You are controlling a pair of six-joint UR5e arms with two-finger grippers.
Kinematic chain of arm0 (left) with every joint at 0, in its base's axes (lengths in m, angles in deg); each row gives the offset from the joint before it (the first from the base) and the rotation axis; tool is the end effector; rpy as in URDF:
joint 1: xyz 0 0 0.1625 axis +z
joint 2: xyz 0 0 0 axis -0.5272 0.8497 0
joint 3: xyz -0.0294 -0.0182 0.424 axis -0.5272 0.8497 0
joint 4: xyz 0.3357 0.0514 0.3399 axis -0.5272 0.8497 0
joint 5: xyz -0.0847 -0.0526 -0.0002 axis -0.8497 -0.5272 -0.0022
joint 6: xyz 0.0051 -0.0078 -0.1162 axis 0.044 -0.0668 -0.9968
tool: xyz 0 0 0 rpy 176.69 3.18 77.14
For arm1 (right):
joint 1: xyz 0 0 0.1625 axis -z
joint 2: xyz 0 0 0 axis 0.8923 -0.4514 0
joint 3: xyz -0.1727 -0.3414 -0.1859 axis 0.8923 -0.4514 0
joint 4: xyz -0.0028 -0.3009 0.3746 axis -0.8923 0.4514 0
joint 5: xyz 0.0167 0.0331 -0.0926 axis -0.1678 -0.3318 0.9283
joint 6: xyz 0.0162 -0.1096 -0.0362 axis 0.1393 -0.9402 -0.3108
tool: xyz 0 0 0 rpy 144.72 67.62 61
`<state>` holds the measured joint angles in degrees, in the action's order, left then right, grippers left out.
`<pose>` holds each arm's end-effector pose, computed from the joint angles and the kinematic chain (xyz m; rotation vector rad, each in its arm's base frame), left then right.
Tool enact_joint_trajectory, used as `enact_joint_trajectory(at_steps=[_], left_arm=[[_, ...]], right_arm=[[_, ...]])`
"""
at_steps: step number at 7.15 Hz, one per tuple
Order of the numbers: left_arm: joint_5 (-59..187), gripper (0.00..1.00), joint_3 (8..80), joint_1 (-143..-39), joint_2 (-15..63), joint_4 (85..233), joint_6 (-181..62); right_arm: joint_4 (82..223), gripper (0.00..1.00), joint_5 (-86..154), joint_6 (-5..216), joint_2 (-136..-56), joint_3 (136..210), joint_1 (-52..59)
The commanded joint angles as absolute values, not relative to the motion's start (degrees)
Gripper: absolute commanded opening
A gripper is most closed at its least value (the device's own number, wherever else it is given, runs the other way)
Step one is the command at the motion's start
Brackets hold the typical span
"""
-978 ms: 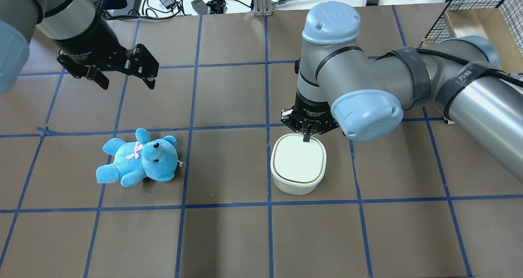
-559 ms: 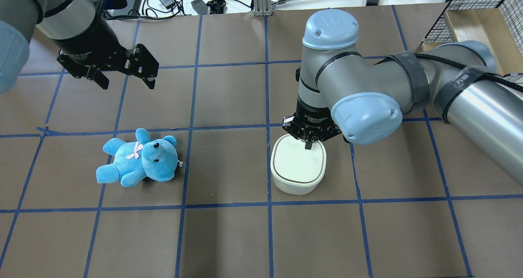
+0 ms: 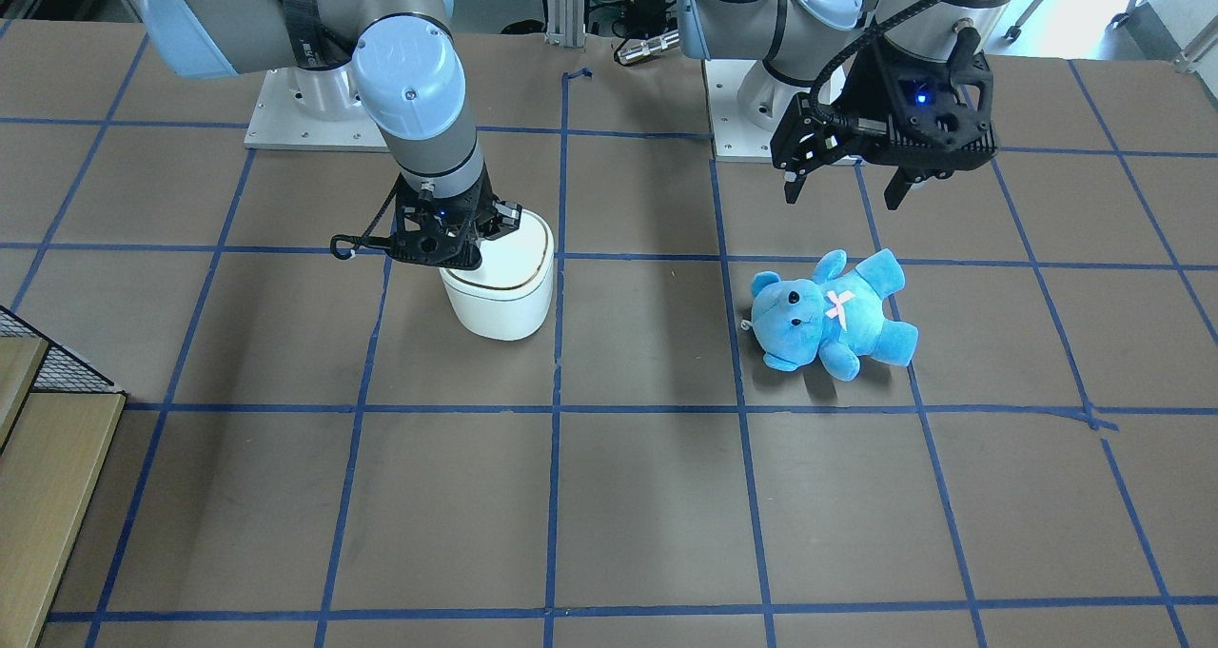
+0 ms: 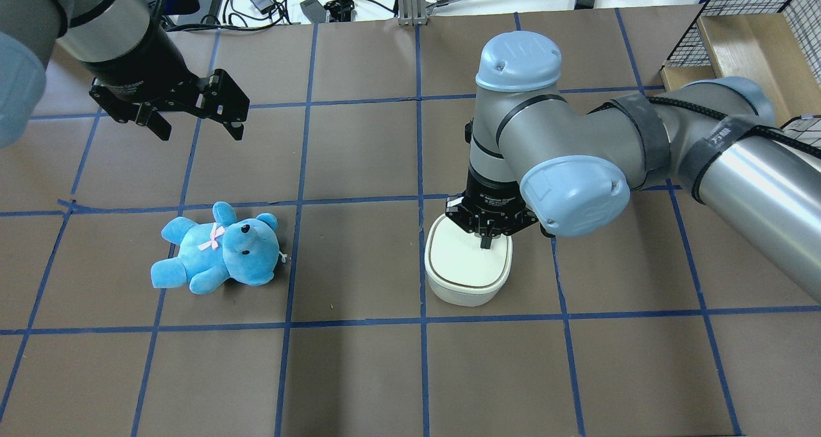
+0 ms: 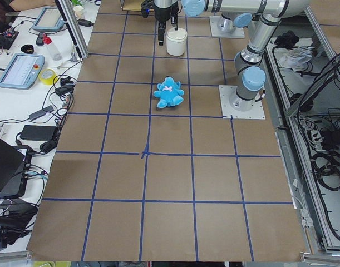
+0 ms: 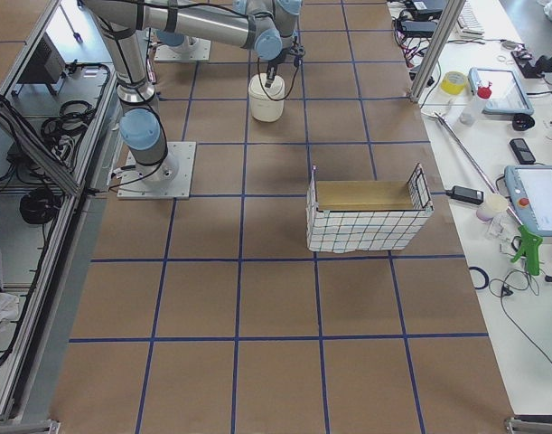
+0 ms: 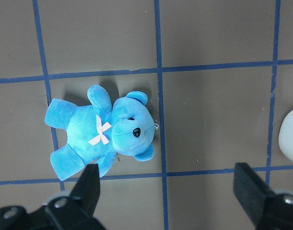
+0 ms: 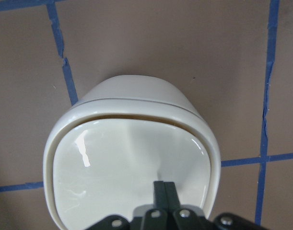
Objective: Open trash can with right arm
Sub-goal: 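Lower the right gripper and press down on the trash can lid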
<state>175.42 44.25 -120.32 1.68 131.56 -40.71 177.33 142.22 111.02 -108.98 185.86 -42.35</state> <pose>-0.1190 -0.5476 0.4874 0.0650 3.1378 -0.0722 0.2850 -0.4940 0.2735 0.1885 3.1079 0.3330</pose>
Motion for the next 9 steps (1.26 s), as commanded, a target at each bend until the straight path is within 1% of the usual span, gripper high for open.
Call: enact_joint_trajectory(at_steps=[1, 7, 9], left_arm=[[175.4, 1.00, 44.2, -120.3, 1.7, 131.6, -40.7], [175.4, 1.00, 44.2, -120.3, 1.7, 131.6, -40.7], [175.4, 1.00, 44.2, -120.3, 1.7, 131.6, -40.7]], right_arm=[[176.7, 0.00, 142.1, 110.7, -109.0, 186.0, -42.4], [177.5, 0.00, 141.8, 107.7, -107.9, 187.1, -42.1], [176.6, 0.00, 142.3, 108.6, -108.2, 186.1, -42.0]])
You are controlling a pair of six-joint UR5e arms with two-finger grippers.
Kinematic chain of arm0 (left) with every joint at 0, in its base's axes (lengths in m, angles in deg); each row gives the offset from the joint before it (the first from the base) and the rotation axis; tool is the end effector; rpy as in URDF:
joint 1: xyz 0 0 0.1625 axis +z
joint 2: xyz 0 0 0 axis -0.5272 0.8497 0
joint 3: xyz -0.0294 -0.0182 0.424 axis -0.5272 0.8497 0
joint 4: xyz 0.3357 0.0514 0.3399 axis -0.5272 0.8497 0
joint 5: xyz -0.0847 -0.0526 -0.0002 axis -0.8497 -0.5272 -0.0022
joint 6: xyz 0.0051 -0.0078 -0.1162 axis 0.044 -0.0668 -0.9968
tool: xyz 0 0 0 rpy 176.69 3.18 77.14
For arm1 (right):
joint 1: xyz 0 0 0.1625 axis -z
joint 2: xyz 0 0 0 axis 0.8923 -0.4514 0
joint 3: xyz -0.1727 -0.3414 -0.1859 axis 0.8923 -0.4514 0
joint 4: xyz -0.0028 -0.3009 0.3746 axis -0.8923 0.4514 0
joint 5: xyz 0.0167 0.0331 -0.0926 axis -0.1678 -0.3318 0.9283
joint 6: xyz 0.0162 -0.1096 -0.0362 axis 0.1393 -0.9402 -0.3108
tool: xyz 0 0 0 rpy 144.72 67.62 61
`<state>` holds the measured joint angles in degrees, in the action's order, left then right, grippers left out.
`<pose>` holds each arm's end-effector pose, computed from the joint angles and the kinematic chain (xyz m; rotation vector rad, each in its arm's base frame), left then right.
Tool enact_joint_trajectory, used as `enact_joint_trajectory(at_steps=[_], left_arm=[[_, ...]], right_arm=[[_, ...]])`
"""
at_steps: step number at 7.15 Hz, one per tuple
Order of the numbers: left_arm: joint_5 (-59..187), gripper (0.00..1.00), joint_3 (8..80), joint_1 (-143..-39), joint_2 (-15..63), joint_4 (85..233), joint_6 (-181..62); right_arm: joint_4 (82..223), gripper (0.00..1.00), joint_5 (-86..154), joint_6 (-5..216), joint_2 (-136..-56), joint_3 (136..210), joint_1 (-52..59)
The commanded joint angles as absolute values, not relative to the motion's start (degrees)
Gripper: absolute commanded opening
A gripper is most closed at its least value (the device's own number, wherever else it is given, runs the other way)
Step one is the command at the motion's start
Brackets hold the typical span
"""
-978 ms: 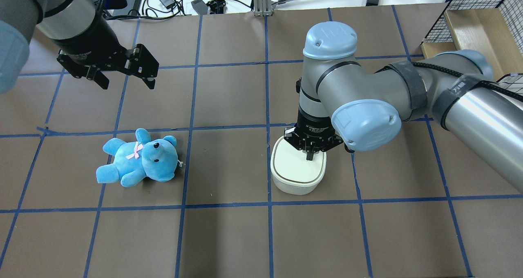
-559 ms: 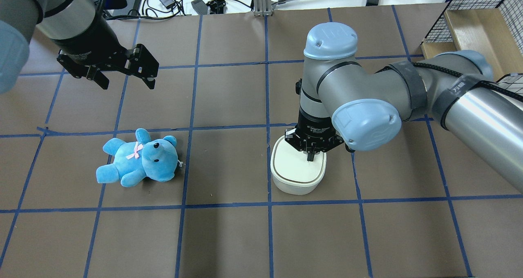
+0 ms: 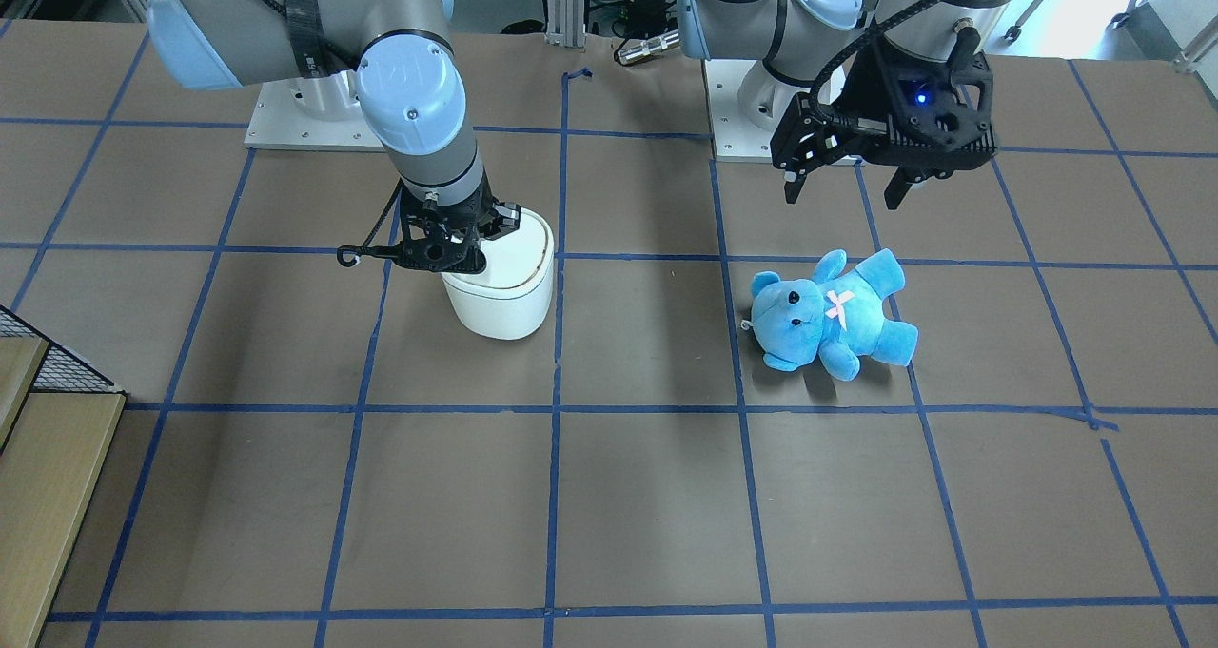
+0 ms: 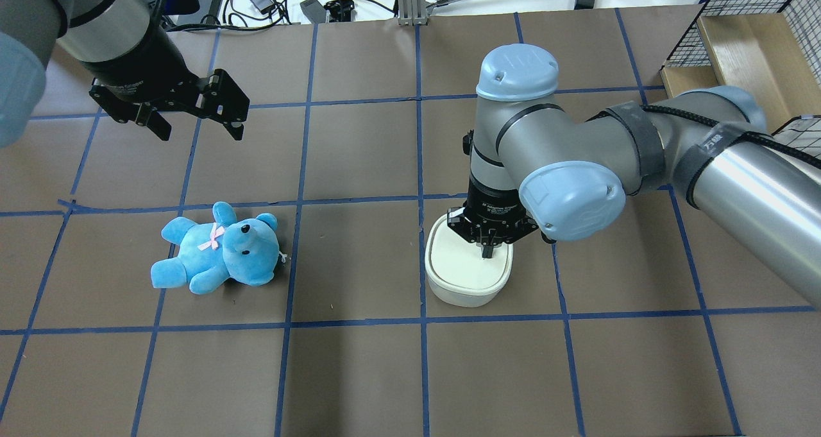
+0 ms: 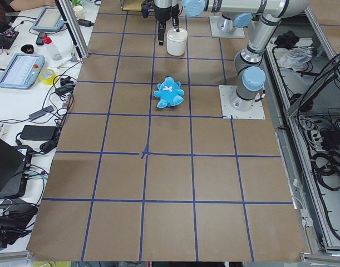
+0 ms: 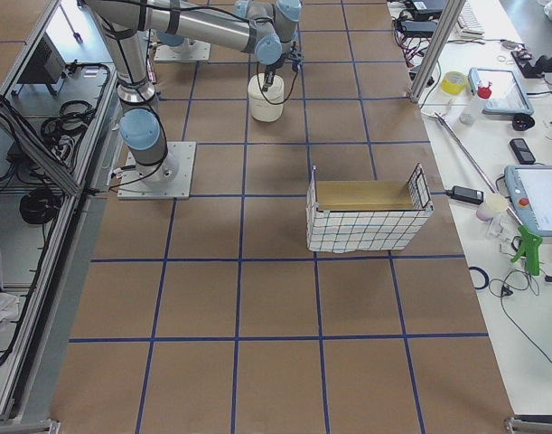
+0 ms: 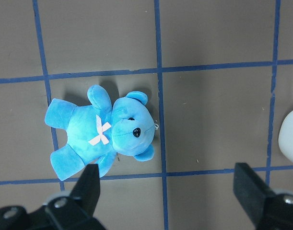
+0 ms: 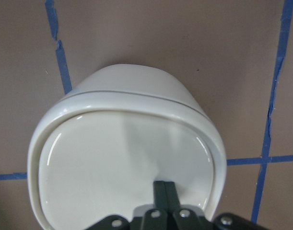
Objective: Open trash can with right arm
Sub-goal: 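Lower the right gripper and press down on the trash can lid, then lift the right gripper as the lid pops open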
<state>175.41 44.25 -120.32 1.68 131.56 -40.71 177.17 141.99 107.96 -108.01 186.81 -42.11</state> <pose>-0.1191 -0.5476 0.4874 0.0650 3.1380 -0.0722 0.2824 -0.4913 0.2558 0.1147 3.1059 0.3882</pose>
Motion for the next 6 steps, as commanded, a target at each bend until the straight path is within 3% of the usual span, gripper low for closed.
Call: enact_joint_trajectory(at_steps=[1, 6], left_arm=[[175.4, 1.00, 44.2, -120.3, 1.7, 131.6, -40.7], [175.4, 1.00, 44.2, -120.3, 1.7, 131.6, -40.7]], right_arm=[[175.9, 0.00, 142.1, 108.7, -108.4, 185.7, -42.0], [157.1, 0.00, 142.1, 110.2, -108.7, 170.1, -41.6]])
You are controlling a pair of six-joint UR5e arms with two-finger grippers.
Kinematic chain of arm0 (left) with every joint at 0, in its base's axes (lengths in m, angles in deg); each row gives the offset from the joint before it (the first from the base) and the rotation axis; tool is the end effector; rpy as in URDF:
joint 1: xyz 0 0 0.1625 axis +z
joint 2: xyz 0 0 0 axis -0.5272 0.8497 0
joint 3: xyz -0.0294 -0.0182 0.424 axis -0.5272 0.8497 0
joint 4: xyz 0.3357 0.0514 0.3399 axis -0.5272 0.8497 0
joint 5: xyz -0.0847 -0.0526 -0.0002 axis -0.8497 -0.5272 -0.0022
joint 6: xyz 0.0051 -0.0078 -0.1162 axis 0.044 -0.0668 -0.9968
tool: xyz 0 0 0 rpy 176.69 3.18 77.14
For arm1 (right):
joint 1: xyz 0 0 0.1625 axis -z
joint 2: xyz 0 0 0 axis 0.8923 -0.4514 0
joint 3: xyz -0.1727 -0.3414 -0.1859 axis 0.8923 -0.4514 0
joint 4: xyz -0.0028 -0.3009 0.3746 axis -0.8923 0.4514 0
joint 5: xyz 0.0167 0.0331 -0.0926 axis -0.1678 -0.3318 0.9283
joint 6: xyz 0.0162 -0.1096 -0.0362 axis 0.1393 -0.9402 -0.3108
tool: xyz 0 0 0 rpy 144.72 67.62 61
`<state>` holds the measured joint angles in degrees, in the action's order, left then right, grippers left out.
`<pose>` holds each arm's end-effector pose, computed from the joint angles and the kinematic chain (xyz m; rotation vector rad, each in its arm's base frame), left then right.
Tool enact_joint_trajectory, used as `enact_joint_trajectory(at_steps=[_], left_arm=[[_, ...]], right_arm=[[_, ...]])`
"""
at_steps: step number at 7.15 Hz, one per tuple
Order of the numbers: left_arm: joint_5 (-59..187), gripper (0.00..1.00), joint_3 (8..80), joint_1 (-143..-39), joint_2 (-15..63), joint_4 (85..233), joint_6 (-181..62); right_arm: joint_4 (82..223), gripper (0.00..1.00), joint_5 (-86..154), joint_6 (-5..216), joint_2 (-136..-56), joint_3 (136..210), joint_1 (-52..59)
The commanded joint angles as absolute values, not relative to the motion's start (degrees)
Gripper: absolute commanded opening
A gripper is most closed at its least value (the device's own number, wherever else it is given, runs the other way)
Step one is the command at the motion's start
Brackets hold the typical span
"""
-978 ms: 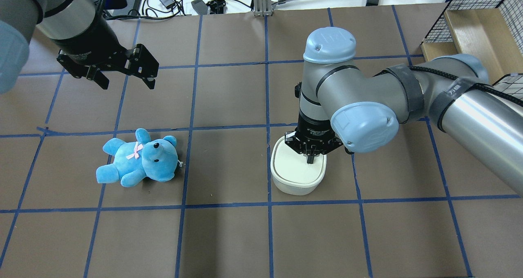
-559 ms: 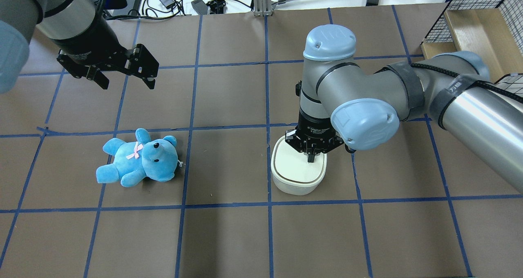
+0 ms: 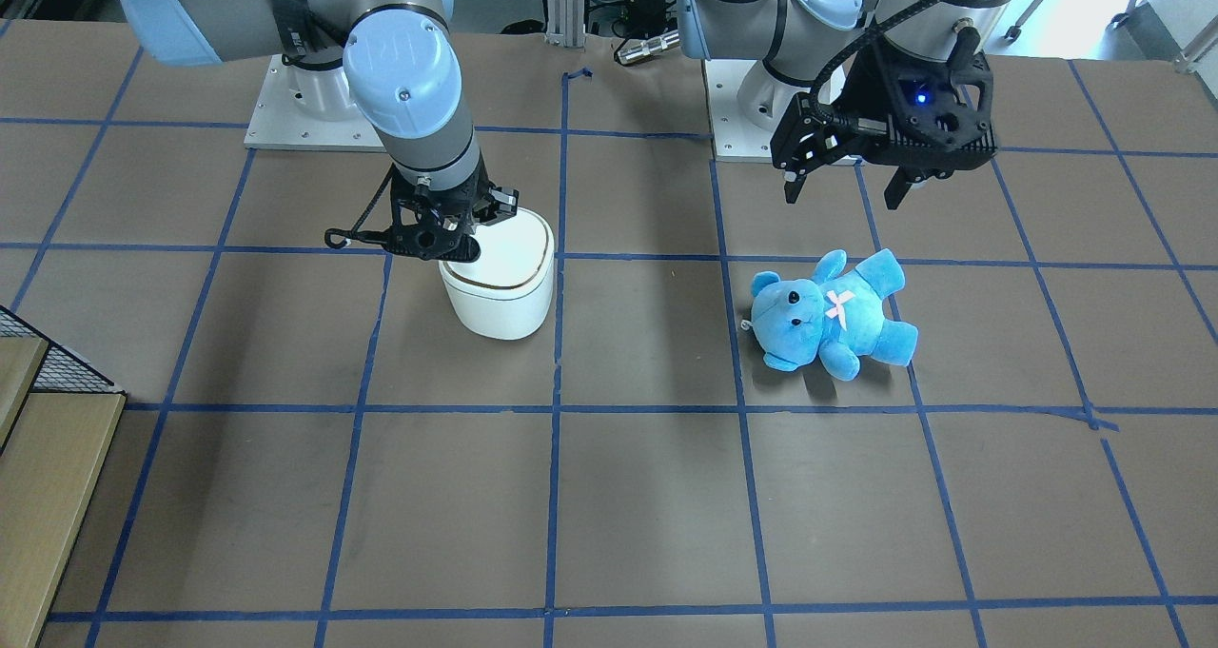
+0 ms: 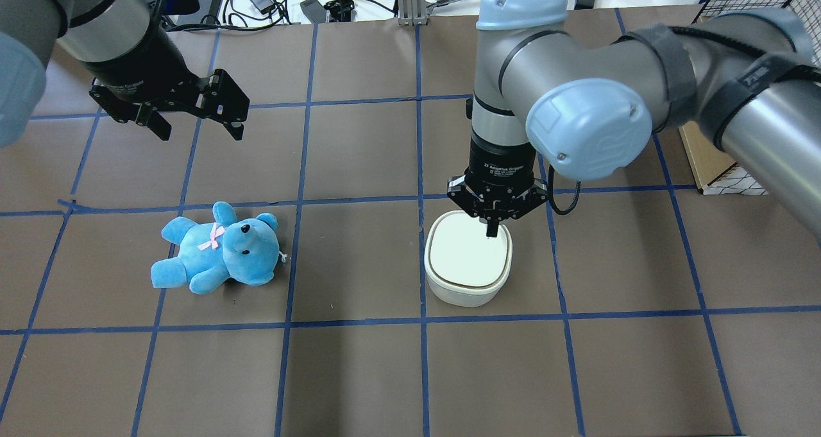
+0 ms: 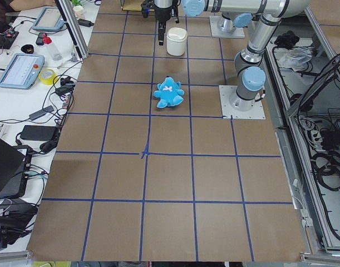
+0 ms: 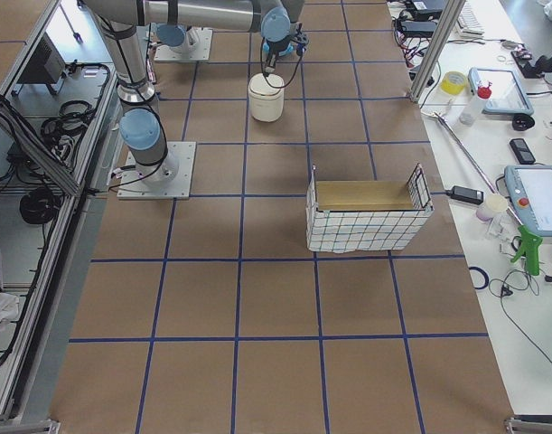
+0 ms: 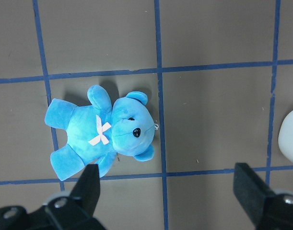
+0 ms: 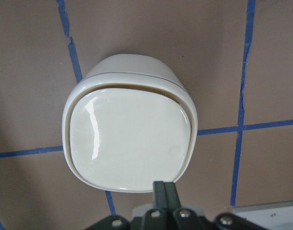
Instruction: Open trash can with right arm
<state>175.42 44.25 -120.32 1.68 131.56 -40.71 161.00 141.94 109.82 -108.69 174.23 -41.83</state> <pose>-0.1190 -0.5476 0.4874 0.0650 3.1378 -0.0722 0.2854 -0.5127 0.3545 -0.1757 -3.0932 -0.4637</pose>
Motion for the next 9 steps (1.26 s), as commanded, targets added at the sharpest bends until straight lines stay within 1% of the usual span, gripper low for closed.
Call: enact_joint_trajectory(at_steps=[1, 2, 3, 5, 7, 8, 9], left_arm=[[175.4, 1.00, 44.2, -120.3, 1.7, 131.6, -40.7], [175.4, 1.00, 44.2, -120.3, 1.7, 131.6, -40.7], [175.4, 1.00, 44.2, -120.3, 1.7, 131.6, -40.7], [175.4, 1.00, 44.2, -120.3, 1.7, 131.6, -40.7], [175.4, 1.00, 44.2, -120.3, 1.7, 131.6, -40.7], [175.4, 1.00, 44.2, -120.3, 1.7, 131.6, -40.7], [175.4, 1.00, 44.2, -120.3, 1.7, 131.6, -40.7]], right_arm=[[155.5, 0.23, 142.8, 110.4, -108.7, 167.5, -41.3], [155.1, 0.68, 143.9, 110.6, -108.8, 165.2, -40.9], [155.1, 1.00, 146.3, 110.3, -108.9, 163.1, -40.4], [155.7, 1.00, 146.9, 108.3, -109.3, 161.2, -37.1], [157.1, 1.00, 146.6, 96.2, -109.8, 161.3, -31.2], [157.7, 0.99, 146.6, 91.2, -110.0, 161.3, -30.4], [161.1, 0.96, 147.6, 89.2, -110.0, 161.7, -30.3]])
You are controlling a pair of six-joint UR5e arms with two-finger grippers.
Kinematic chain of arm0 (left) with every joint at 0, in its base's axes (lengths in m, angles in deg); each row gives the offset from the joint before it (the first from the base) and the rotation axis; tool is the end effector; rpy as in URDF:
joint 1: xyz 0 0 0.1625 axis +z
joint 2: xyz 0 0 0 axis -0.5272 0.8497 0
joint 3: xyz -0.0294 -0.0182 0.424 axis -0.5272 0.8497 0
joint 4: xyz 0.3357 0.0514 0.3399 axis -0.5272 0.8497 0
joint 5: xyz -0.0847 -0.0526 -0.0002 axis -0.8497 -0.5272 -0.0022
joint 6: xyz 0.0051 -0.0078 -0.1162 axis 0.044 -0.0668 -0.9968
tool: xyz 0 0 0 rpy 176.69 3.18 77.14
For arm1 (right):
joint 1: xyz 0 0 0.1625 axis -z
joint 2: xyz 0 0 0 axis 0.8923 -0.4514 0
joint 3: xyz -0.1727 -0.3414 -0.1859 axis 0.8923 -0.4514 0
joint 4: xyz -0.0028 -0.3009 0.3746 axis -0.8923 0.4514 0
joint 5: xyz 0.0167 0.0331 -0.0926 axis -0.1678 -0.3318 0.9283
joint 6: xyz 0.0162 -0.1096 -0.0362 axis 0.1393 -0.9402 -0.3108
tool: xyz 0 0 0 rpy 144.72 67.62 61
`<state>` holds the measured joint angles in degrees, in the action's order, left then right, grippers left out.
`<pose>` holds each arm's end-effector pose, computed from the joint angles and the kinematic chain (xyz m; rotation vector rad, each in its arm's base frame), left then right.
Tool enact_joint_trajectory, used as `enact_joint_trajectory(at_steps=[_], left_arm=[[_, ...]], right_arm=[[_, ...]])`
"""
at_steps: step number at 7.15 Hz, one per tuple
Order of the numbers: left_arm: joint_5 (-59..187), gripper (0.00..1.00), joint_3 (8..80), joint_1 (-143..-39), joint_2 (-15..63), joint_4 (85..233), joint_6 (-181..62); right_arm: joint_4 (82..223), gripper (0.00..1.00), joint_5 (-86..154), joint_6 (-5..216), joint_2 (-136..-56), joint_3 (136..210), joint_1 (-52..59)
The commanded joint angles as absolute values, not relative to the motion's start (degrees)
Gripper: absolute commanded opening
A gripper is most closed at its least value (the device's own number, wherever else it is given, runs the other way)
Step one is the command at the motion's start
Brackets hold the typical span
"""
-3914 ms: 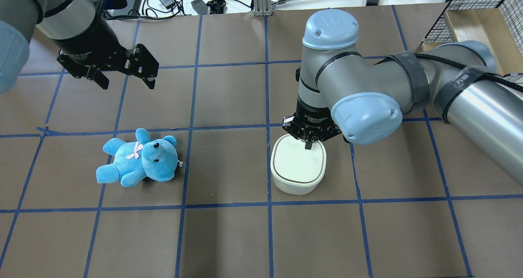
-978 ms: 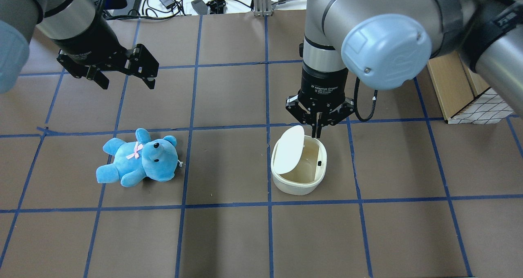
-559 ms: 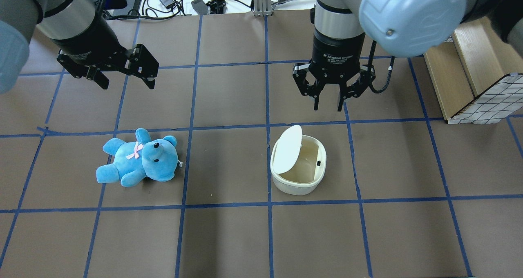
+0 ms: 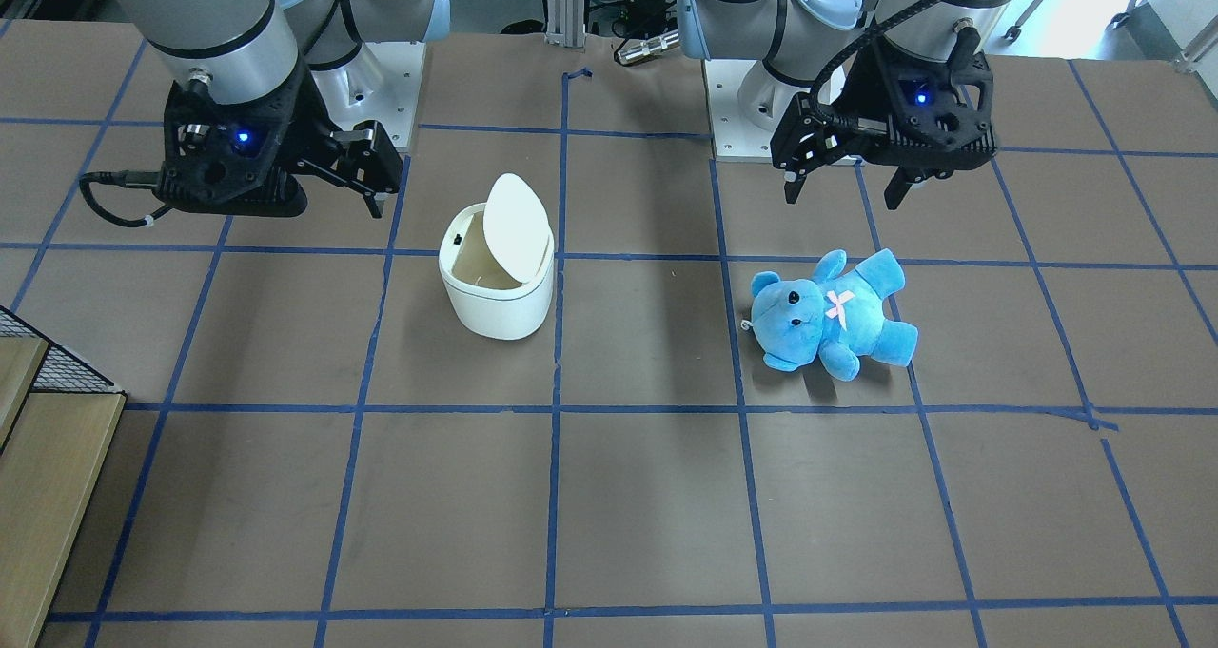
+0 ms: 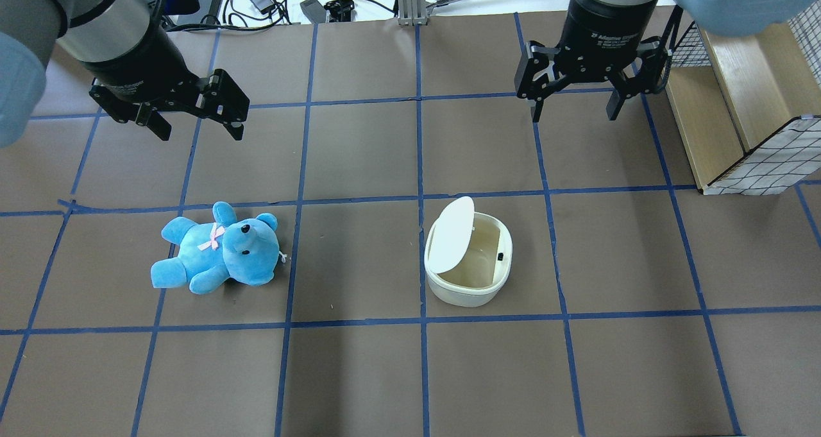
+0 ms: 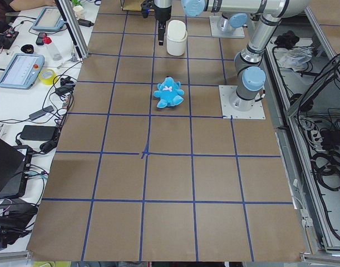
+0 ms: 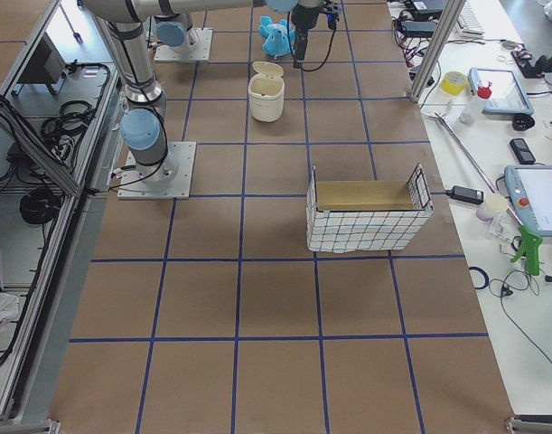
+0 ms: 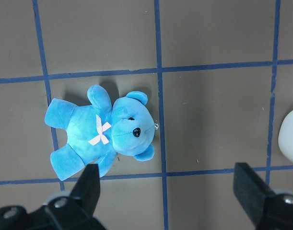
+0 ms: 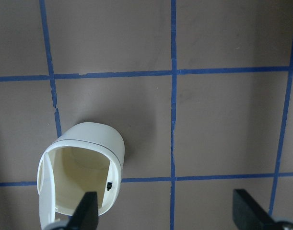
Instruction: Open trash can with right arm
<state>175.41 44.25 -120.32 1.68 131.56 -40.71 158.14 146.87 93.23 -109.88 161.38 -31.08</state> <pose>-0.1191 -0.5476 0.4874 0.0650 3.1380 -0.0722 0.1767 -0.5831 0.4825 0.0009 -3.1291 -0.1410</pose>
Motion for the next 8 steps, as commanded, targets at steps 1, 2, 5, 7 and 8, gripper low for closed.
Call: enact_joint_trajectory(at_steps=[1, 2, 5, 7, 8], left_arm=[[175.4, 1.00, 44.2, -120.3, 1.7, 131.6, -40.7], [175.4, 1.00, 44.2, -120.3, 1.7, 131.6, -40.7], [175.4, 1.00, 44.2, -120.3, 1.7, 131.6, -40.7], [175.4, 1.00, 44.2, -120.3, 1.7, 131.6, -40.7], [175.4, 1.00, 44.2, -120.3, 1.7, 131.6, -40.7]], right_arm=[[164.1, 0.92, 150.5, 87.4, -109.9, 161.7, -30.2], [165.1, 0.92, 150.4, 87.3, -109.9, 161.8, -29.9], [165.0, 0.92, 149.7, 81.3, -110.0, 161.9, -24.3], [164.4, 0.98, 150.7, 82.2, -112.1, 162.7, -24.3], [165.0, 0.97, 150.7, 82.9, -115.1, 166.7, -24.3]])
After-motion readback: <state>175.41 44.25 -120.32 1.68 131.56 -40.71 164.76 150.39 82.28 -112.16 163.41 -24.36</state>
